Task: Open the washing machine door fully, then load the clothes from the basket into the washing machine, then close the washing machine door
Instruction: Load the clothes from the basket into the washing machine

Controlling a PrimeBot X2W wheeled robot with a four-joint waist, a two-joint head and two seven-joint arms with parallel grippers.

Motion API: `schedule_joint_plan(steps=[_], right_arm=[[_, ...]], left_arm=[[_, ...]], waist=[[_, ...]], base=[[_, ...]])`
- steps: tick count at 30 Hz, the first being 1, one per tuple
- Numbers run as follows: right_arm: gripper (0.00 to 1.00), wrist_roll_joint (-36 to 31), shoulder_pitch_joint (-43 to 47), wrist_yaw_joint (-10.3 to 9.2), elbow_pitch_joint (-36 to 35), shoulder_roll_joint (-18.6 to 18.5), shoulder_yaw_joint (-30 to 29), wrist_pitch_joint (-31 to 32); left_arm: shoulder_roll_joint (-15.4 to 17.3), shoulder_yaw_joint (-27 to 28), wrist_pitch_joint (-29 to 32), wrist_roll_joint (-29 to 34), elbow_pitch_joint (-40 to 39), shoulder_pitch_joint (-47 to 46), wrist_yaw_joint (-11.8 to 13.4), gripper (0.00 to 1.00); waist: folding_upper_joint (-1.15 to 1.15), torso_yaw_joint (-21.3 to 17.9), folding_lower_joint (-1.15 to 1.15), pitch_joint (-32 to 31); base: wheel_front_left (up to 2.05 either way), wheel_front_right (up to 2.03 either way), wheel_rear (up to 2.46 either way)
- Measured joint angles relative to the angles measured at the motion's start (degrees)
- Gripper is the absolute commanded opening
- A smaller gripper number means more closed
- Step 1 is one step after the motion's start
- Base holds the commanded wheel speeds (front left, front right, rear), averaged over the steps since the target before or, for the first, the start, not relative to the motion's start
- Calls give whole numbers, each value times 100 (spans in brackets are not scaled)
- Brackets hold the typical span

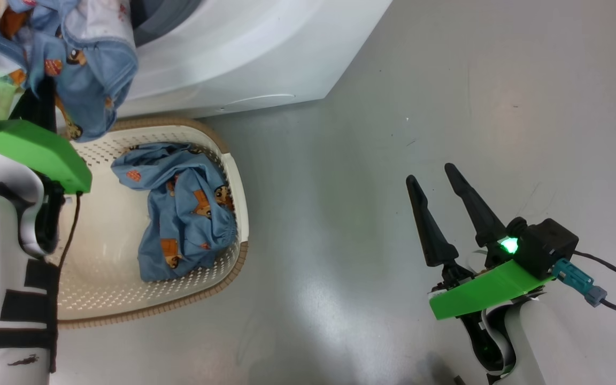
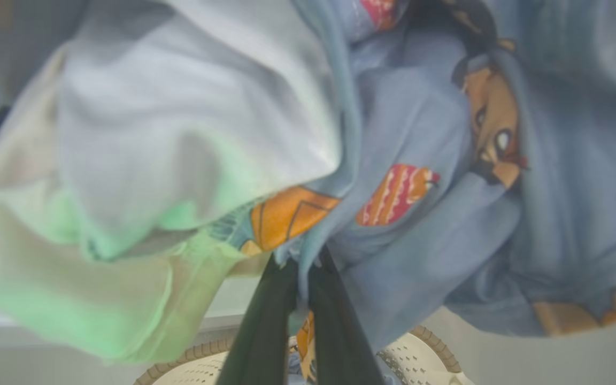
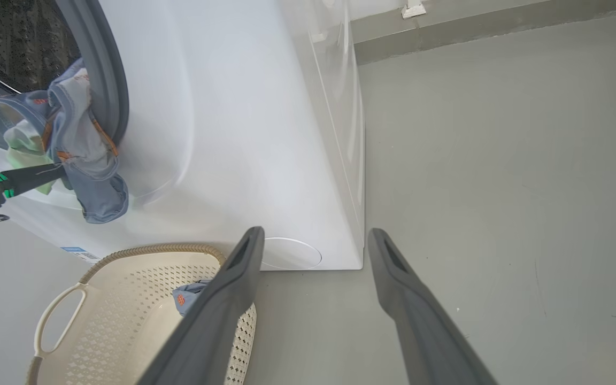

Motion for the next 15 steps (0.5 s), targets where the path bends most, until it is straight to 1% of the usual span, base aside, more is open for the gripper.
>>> schedule_joint_plan(steps=[8, 11, 12, 15], right_arm=[[100, 11, -13, 0, 27, -1, -24, -1], [100, 12, -13, 0, 44, -1, -27, 0], [100, 12, -13, 1, 54, -1, -27, 0], [100, 14, -10, 0, 69, -2, -22, 0]], left_arm=[[-90, -179, -365, -43, -10, 49, -153, 0], [-114, -231, -465, -60, -181, 74, -192, 0], [-114, -226, -626, -74, -335, 60, -191, 0], [-90, -213, -755, -74, -735, -342, -178, 0]], waist=[[0, 64, 0, -53], [0, 101, 0, -98], [0, 112, 0, -115], [0, 133, 0, -166]], base=[[0, 0, 0], [0, 0, 0], [0, 0, 0], [0, 0, 0]])
